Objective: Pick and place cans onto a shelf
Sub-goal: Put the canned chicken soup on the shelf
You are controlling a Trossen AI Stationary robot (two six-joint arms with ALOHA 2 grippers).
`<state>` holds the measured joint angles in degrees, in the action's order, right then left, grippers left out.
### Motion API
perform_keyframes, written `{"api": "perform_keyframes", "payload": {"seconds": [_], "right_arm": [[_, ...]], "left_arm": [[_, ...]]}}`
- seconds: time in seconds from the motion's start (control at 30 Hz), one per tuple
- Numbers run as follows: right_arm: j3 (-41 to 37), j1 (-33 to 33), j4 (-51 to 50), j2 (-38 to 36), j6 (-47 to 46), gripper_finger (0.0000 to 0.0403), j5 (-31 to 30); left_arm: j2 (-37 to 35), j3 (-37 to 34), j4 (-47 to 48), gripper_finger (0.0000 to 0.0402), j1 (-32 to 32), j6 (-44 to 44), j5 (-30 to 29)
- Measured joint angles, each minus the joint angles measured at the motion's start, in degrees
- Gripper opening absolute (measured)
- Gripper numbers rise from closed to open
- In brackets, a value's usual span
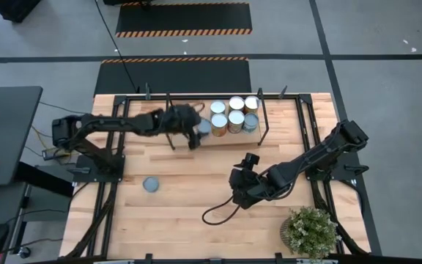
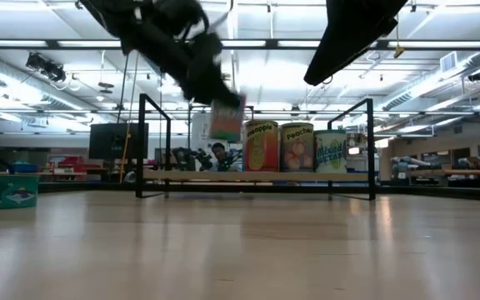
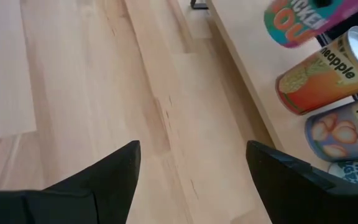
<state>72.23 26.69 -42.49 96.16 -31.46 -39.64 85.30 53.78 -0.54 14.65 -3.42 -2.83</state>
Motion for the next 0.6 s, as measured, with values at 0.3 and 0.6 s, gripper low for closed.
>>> {"api": "perform_keyframes", "payload": {"seconds": [0.3,0.6], "right_arm": [[0.00,0.10,0.14,0.00,1.15,0.0299,-0.94],[0.00,-0.19,0.37,0.03,1.70,0.0299,-1.29]], "left_arm": [[0.21,-0.02,1.68,0.0293,10.31,-2.20,0.73],[8.00,6.89,4.81,0.0293,14.76,-3.02,2.90]]}}
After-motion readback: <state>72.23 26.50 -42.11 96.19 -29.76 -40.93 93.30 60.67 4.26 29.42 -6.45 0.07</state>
